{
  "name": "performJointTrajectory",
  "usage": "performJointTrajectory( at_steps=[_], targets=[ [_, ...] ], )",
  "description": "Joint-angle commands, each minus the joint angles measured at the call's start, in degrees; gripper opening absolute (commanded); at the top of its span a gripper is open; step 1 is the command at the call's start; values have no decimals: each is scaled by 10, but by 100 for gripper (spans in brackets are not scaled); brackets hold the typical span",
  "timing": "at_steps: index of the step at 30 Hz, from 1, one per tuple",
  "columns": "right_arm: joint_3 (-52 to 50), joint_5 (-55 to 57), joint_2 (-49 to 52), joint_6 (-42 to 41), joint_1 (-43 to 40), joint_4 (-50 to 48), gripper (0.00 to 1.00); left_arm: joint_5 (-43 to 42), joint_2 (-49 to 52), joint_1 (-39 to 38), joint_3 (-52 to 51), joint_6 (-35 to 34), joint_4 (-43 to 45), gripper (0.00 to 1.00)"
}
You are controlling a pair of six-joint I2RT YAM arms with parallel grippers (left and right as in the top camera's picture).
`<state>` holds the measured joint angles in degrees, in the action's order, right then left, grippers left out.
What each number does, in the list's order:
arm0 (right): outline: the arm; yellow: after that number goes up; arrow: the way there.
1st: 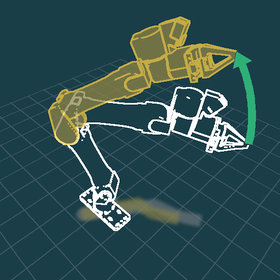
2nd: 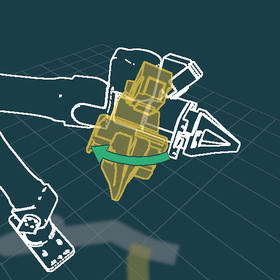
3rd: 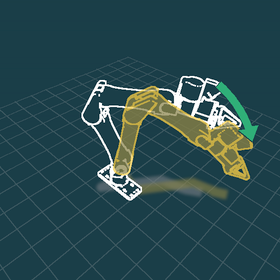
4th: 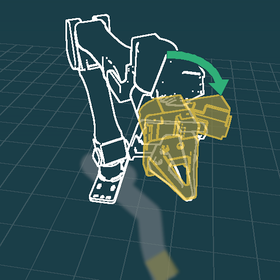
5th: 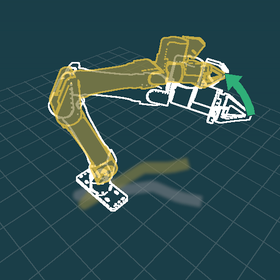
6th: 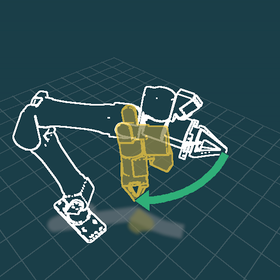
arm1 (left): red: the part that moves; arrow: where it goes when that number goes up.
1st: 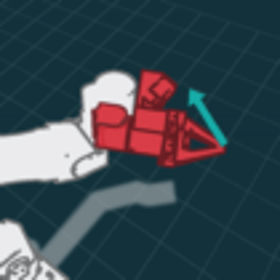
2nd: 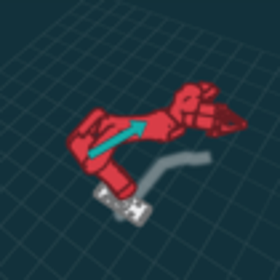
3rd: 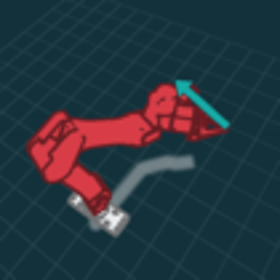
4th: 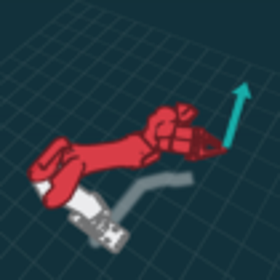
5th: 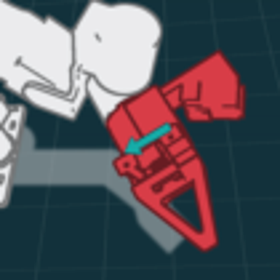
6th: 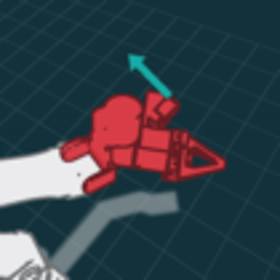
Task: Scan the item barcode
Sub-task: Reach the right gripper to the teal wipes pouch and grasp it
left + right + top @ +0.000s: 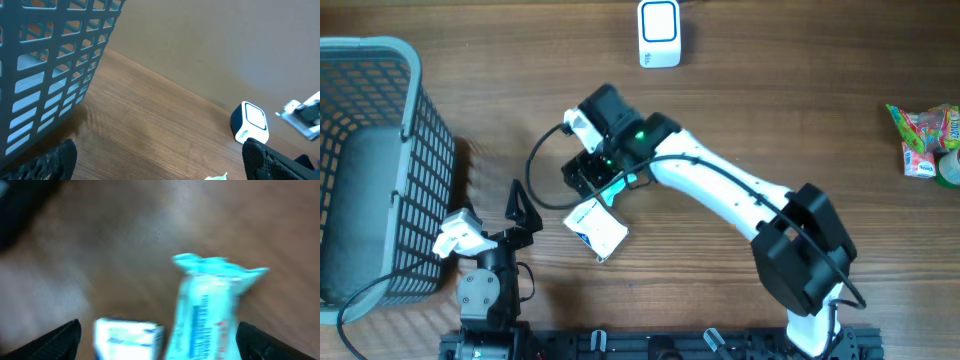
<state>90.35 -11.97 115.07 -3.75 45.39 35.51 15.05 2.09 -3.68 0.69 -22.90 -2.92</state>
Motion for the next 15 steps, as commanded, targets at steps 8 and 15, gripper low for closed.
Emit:
performJointTrajectory(
  at_steps=[8,15],
  targets=[
    [-4,68,80,-89,-2,-52,100,-3,-2,3,-3,-3,2,100],
    [-4,160,107,-174,-3,-27,90,-3,-2,3,-3,-3,2,100]
  ],
)
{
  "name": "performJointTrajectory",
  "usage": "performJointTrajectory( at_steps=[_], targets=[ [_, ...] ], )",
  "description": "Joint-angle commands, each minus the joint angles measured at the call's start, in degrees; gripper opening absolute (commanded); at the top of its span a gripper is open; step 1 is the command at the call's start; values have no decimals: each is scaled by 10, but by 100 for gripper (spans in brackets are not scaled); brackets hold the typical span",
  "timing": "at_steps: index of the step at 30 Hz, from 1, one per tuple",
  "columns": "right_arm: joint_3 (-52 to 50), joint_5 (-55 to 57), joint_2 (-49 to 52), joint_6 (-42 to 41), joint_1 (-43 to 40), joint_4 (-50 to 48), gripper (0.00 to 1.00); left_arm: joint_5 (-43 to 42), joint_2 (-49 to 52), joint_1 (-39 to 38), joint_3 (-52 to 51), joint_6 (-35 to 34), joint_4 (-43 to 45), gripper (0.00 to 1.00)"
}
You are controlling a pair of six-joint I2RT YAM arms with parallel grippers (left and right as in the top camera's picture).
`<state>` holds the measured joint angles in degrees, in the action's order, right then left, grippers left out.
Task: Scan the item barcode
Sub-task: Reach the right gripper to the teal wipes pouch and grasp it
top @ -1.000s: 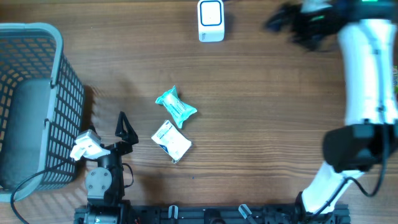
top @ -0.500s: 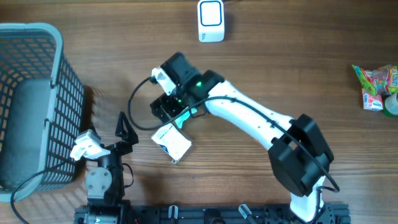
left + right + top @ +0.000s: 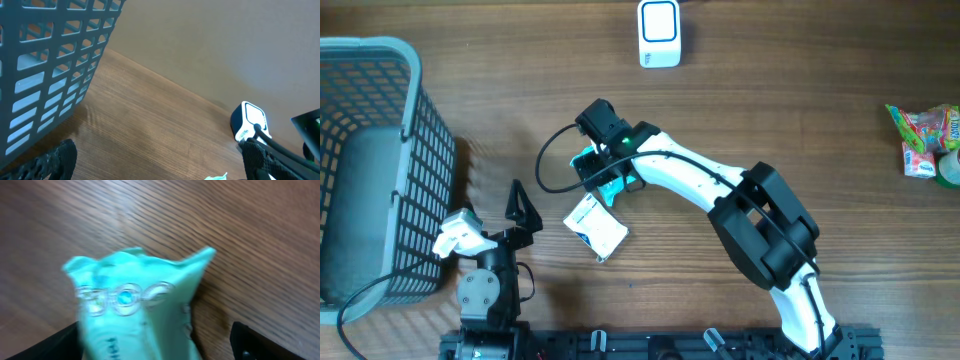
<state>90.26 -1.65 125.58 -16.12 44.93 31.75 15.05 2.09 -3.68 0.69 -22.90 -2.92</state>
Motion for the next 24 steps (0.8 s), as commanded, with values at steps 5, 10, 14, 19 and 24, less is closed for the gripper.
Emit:
performJointTrajectory(
  at_steps=[5,10,14,19,24],
  targets=[
    [10,67,2,-68,-1,74,52,-3,-2,3,-3,-3,2,100],
    [102,-84,-14,-111,-42,218,30,-3,-2,3,-3,-3,2,100],
    [143,-331,-19,-167,-134,331,17,-3,-2,3,-3,-3,2,100],
    [143,-432,-18,-331,-221,482,33,-3,-2,3,-3,-3,2,100],
    [143,-440,-18,-400,-245,529,33,-3,-2,3,-3,-3,2,100]
  ],
)
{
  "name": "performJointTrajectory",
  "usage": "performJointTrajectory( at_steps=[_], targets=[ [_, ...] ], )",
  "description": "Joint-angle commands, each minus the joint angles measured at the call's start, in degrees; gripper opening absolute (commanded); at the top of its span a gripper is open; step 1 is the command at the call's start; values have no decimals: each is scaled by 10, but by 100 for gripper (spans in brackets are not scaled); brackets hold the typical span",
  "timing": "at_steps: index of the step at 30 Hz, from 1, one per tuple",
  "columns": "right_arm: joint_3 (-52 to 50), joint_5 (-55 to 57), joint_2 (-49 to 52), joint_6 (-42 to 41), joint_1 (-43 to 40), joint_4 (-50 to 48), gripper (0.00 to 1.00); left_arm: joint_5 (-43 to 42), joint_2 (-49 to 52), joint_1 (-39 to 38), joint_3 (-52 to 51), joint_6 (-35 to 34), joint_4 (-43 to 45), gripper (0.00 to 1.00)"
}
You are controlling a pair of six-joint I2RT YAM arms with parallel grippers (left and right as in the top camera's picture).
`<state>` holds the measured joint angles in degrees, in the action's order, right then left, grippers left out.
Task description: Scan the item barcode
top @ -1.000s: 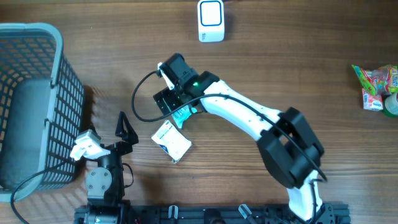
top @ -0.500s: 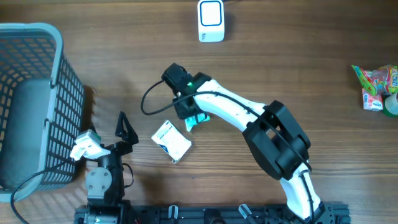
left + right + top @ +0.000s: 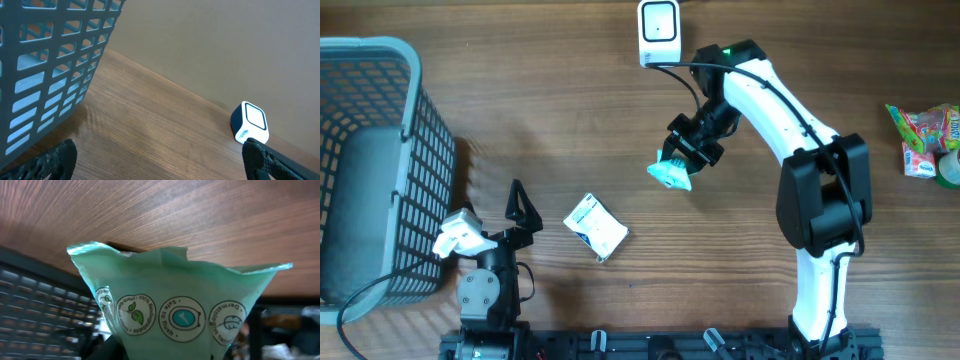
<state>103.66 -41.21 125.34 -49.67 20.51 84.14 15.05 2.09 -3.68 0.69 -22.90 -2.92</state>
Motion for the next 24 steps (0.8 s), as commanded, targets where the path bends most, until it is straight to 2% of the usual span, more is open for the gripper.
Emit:
performJointTrajectory(
  at_steps=[1,5,6,8,9,10,12,14,17,21,24],
  targets=[
    [9,-61,-16,-63,0,8,33,-3,-2,3,-3,-3,2,100],
    [9,-65,-16,-59,2,-4,35,-3,-2,3,-3,-3,2,100],
    [9,-26,-16,-57,1,-26,37,-3,-2,3,-3,-3,2,100],
    [9,122,-16,-27,2,-83,40,-3,-2,3,-3,-3,2,100],
    [9,206,-16,17,5,-99,46,-3,-2,3,-3,-3,2,100],
    [9,248,-16,54,9,-102,58,-3,-2,3,-3,-3,2,100],
    [9,297,-16,137,17,-102,100,-3,-2,3,-3,-3,2,100],
    [9,330,-16,155,22,-101,100,-3,-2,3,-3,-3,2,100],
    [15,340,-19,138,22,-99,100,-3,-2,3,-3,-3,2,100],
    [22,394,-36,41,47,-102,99,-3,-2,3,-3,-3,2,100],
    [22,426,-37,23,87,-115,98,-3,-2,3,-3,-3,2,100]
  ],
)
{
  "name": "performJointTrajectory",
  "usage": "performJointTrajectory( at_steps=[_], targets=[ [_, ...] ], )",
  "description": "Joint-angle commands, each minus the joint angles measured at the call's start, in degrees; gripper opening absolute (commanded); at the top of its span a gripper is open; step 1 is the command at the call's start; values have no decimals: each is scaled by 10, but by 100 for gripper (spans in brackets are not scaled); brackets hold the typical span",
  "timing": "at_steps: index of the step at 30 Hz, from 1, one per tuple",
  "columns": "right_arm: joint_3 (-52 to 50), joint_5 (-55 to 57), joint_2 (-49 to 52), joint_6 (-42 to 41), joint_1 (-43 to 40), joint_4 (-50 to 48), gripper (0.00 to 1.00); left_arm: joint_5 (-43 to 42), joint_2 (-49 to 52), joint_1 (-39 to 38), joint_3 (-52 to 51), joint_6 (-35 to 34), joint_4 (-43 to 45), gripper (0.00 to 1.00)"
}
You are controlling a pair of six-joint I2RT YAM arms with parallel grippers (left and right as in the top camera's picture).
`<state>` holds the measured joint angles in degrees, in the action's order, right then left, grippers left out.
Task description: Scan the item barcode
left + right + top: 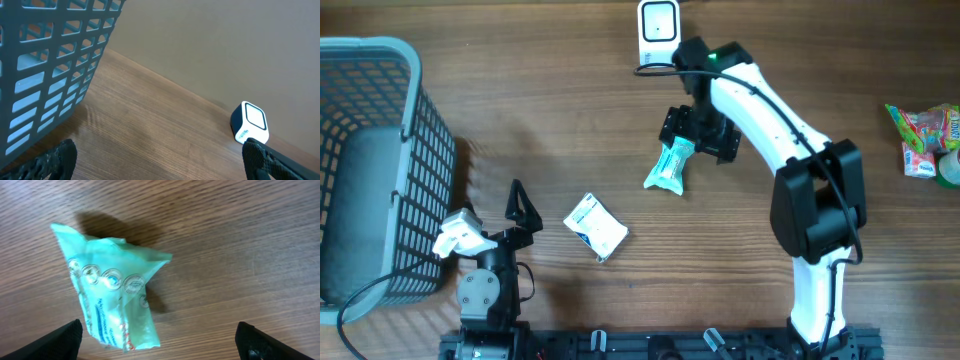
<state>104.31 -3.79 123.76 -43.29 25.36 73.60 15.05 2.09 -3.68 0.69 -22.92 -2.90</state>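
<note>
A green wipes packet (669,166) lies flat on the wooden table, below the white barcode scanner (659,33). In the right wrist view the packet (112,300) rests on the wood, left of centre. My right gripper (698,128) hovers just above and to the right of it, open (160,347), with nothing between its fingers. My left gripper (516,205) stays open near the front left, holding nothing (160,160). The scanner (249,124) also shows in the left wrist view.
A grey mesh basket (380,170) stands at the left edge. A white and blue packet (596,226) lies front of centre. Colourful snack packets (925,140) sit at the right edge.
My right gripper was shut on the green packet, holding it off the table. Now the packet lies on the table at about the same place and the gripper is open over it.
My right gripper was over the green packet beside the white and blue packet, then down on it. Then it held the packet further right, below the scanner. Now the packet lies there on the table, let go. The left arm has not moved.
</note>
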Motion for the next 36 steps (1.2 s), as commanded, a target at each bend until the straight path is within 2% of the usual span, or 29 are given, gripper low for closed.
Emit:
performJointTrajectory(
  at_steps=[1,3,5,6,12,14,16,18,24,26,28,30,36],
  targets=[
    [15,52,-21,-54,46,-7,97,-3,-2,3,-3,-3,2,100],
    [15,61,-21,-79,56,3,94,-3,-2,3,-3,-3,2,100],
    [9,80,-21,-94,58,14,94,-3,-2,3,-3,-3,2,100],
    [2,79,-21,-93,57,12,100,-3,-2,3,-3,-3,2,100],
    [-103,59,-21,-78,53,-73,100,-3,-2,3,-3,-3,2,100],
    [-101,80,-25,-80,58,-72,100,-3,-2,3,-3,-3,2,100],
    [-100,110,-31,-100,58,-63,100,-3,-2,3,-3,-3,2,100],
    [-100,158,-39,-156,58,-25,100,-3,-2,3,-3,-3,2,100],
    [-89,229,-81,-158,58,45,100,-3,-2,3,-3,-3,2,100],
    [-84,237,-98,-127,58,47,100,-3,-2,3,-3,-3,2,100],
    [-83,218,-108,-33,60,17,100,-3,-2,3,-3,-3,2,100],
    [-84,208,-108,24,70,-7,100,-3,-2,3,-3,-3,2,100],
    [-84,329,-76,34,156,-79,100,-3,-2,3,-3,-3,2,100]
  ],
)
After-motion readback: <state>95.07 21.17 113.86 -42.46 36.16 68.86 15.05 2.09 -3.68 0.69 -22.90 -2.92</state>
